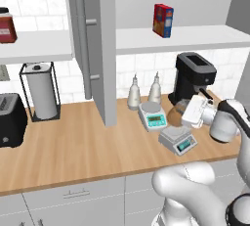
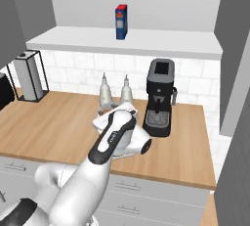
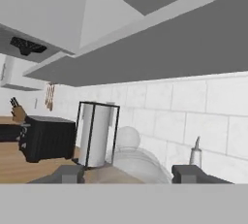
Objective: Pick the honey bottle and place it on the digital scale for weighing, and close the cabinet.
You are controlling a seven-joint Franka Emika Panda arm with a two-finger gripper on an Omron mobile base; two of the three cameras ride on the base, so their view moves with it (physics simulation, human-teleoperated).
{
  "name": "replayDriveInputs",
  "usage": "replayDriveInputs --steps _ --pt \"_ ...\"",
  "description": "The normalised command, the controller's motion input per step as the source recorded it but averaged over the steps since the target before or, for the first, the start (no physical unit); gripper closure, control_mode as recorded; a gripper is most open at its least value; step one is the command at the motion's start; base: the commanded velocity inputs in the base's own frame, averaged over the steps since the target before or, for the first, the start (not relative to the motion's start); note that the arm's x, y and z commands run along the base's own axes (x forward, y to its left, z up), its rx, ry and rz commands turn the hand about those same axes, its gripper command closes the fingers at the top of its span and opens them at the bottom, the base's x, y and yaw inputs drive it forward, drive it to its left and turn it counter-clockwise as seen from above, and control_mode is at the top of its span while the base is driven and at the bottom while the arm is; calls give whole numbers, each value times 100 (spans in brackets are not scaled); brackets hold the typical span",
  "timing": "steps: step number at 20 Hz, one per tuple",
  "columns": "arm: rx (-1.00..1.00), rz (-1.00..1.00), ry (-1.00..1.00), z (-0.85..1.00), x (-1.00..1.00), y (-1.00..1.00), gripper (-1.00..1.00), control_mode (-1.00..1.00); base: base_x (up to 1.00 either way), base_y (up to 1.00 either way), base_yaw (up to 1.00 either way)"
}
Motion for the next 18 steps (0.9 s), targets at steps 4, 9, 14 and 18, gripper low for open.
replayDriveInputs --steps 4,9,14,18 --pt "0 0 0 -24 55 -2 100 -100 0 0 0" --pt "0 0 6 -26 24 -22 100 -100 0 0 0" --pt "0 0 13 -23 2 -25 100 -100 0 0 0" --pt "0 0 18 -29 3 -1 100 -100 0 0 0"
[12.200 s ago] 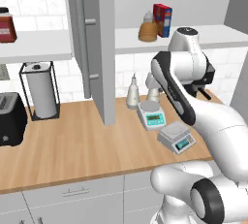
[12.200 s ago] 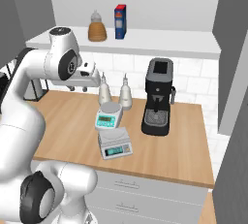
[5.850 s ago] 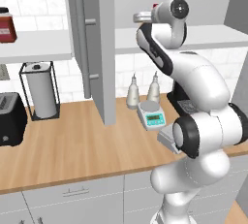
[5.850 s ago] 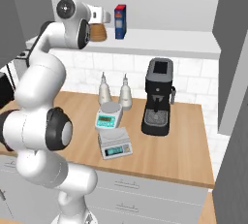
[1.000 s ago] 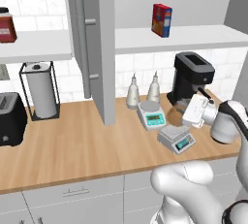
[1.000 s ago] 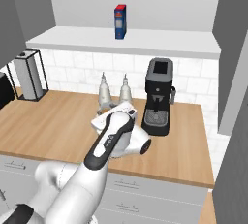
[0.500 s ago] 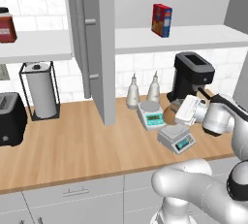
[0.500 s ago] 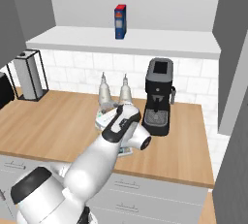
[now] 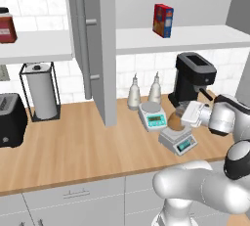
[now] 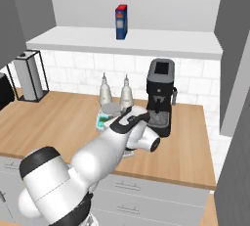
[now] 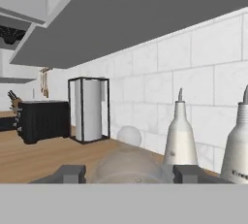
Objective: Pick the honey bottle and place it on the digital scale for weighing, and close the cabinet.
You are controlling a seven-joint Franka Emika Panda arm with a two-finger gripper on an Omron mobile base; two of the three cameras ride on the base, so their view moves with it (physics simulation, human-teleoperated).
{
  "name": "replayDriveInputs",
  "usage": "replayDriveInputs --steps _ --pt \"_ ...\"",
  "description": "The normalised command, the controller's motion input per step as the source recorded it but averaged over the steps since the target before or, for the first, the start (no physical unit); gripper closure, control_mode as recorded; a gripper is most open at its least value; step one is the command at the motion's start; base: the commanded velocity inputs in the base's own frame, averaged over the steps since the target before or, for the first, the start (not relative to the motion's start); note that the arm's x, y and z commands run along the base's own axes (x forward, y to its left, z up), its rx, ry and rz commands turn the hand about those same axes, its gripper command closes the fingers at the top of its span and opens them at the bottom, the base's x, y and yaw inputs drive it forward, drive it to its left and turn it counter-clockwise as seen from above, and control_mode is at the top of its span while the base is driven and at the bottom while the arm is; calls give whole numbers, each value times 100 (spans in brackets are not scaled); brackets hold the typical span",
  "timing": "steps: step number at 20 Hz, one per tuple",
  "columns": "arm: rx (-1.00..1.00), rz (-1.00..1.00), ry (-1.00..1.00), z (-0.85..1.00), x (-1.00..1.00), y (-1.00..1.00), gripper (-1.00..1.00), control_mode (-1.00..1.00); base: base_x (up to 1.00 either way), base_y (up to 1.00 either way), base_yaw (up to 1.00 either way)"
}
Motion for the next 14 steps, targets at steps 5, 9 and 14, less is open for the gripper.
replayDriveInputs --steps 5,9,14 --pt "0 0 4 -37 11 0 100 -100 0 0 0" --pt "0 0 0 -42 4 0 100 -100 0 0 0" --pt "-1 0 0 -45 -3 1 100 -100 0 0 0"
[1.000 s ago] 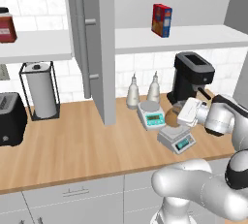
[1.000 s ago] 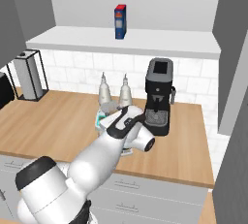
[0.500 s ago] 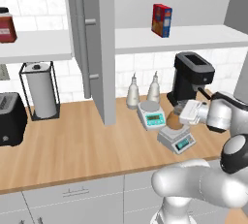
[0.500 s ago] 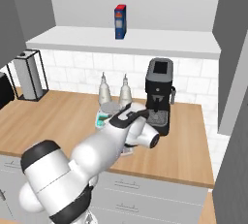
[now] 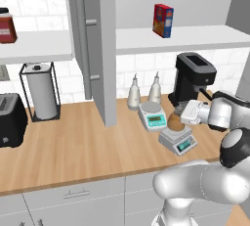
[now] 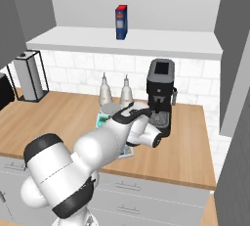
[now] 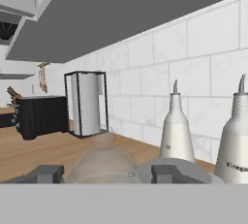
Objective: Pick the honey bottle and place it on the digital scale for weighing, and close the cabinet.
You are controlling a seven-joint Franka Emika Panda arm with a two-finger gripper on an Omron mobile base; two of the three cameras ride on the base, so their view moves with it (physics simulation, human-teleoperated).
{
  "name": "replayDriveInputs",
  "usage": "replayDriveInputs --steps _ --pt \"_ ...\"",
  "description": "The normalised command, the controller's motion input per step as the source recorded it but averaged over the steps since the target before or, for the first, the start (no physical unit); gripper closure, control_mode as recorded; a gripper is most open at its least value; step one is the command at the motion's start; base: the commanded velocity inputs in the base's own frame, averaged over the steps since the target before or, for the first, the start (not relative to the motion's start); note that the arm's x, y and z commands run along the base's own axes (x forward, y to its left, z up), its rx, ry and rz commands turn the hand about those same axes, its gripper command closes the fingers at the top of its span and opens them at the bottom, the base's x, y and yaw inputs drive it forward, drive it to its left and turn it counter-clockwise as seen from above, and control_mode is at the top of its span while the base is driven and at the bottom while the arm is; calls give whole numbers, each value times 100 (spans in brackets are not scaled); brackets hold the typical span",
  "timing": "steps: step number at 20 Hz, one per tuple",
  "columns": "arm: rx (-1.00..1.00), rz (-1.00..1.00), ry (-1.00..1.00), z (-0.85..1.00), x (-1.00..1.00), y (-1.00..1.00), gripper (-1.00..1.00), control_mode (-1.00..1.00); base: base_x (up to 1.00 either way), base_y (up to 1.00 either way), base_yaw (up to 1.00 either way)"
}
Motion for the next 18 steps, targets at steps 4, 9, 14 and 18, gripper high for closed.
replayDriveInputs --steps 4,9,14,18 --pt "0 0 1 -7 -19 0 100 -100 0 0 0" --pt "0 0 3 0 -14 0 100 -100 0 0 0" --pt "-2 0 7 -5 -2 5 100 -100 0 0 0" --pt "-4 0 4 -16 -3 12 -100 -100 0 0 0"
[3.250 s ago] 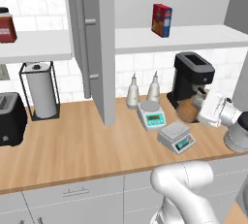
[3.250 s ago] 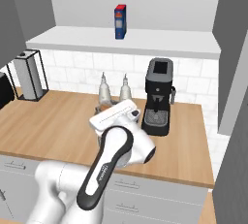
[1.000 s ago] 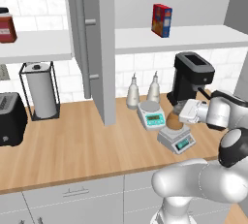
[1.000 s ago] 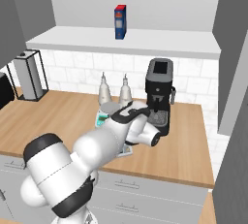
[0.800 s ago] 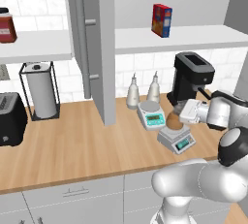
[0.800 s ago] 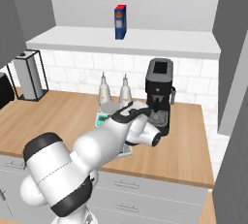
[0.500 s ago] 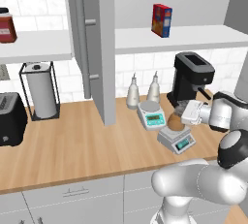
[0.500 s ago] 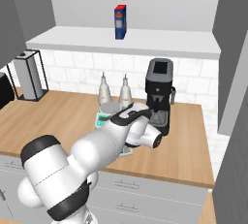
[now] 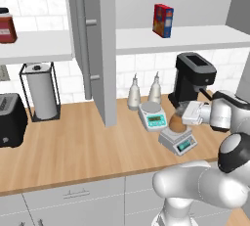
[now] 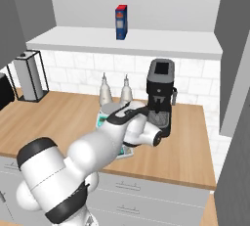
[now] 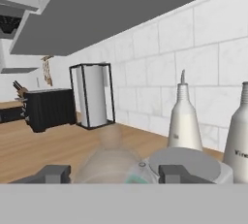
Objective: Pick the honey bottle and place it on the digital scale for weighing, and close the cabinet.
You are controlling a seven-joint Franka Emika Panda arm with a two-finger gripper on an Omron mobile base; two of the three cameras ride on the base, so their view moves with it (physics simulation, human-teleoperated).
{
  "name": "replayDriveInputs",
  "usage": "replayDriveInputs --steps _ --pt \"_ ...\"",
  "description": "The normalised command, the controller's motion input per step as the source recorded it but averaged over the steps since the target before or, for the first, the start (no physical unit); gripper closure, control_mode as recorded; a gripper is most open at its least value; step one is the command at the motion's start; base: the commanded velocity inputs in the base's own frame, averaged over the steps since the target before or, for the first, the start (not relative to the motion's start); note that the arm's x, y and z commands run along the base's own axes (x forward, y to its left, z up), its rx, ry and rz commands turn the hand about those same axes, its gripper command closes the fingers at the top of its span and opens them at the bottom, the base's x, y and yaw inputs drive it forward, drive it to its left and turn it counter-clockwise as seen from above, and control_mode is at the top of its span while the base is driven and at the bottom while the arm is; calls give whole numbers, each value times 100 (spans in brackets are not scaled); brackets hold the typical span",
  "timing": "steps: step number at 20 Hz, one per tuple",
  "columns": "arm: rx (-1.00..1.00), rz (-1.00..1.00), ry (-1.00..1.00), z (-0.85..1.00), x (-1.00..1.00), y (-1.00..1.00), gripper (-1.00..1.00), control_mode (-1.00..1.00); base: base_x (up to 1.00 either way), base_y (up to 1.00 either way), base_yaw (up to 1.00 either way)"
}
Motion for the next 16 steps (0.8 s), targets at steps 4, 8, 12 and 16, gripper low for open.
replayDriveInputs --steps 4,8,12,16 --pt "0 0 5 0 -7 1 -100 -100 0 0 0" --pt "0 0 3 0 -11 0 -100 -100 0 0 0" --pt "0 0 1 1 -5 0 -100 -100 0 0 0" --pt "0 0 -7 21 -3 0 -100 -100 0 0 0"
